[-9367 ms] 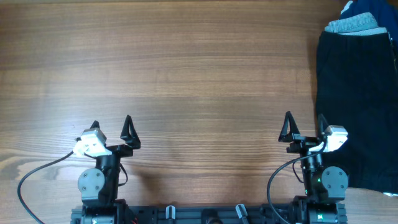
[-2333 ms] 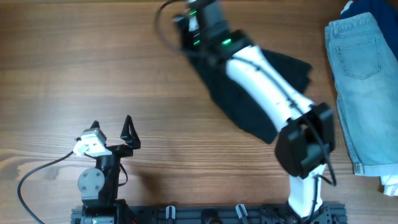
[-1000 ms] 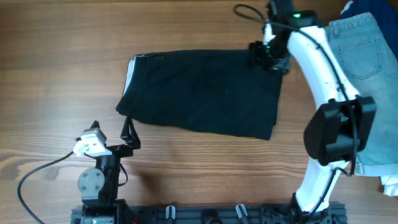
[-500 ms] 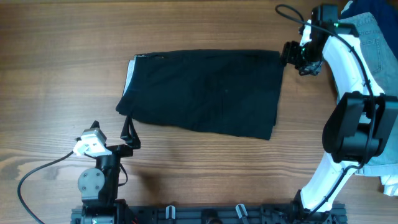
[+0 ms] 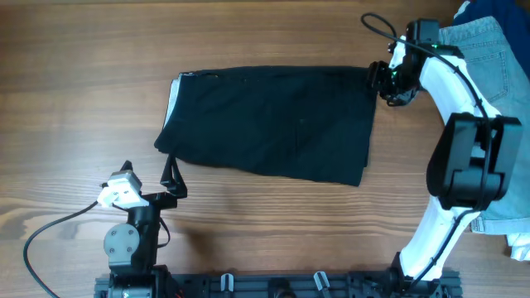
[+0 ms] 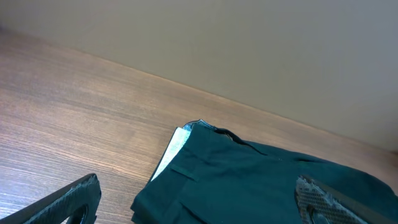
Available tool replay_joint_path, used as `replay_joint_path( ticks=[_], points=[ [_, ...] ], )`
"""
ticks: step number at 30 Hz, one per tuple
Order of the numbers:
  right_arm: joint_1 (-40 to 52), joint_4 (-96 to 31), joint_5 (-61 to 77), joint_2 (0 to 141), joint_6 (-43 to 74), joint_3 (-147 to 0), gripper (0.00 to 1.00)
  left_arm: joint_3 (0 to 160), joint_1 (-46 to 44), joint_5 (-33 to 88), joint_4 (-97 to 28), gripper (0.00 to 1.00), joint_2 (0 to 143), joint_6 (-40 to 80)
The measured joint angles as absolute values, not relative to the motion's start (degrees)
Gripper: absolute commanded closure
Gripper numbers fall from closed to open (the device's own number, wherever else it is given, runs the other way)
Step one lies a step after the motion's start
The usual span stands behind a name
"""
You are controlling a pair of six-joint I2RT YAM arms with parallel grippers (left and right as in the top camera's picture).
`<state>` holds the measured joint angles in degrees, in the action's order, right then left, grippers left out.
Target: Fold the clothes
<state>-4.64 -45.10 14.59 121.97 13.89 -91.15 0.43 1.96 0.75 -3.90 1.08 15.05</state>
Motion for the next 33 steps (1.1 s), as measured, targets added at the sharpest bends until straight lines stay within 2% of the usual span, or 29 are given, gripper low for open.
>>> replay_joint_path(
  ticks=[5,18,23,33],
  points=[
    [-4.64,-44.4,14.59,123.55,14.26,-90.45,0.34,0.43,1.96,0.75,-3.9,0.0,1.08,15.05],
    [-4.64,-41.47,14.59,123.7,15.2,-90.39,0.6,0.43,1.96,0.75,-3.9,0.0,1.08,15.05],
    [-4.64,-41.04,14.59,123.72,15.35,-90.39,0.61,0.43,1.96,0.75,-3.9,0.0,1.08,15.05],
    [-4.64,-41.01,14.59,123.7,16.69,-90.39,0.95,0.43,1.96,0.75,-3.9,0.0,1.08,15.05]
  ],
)
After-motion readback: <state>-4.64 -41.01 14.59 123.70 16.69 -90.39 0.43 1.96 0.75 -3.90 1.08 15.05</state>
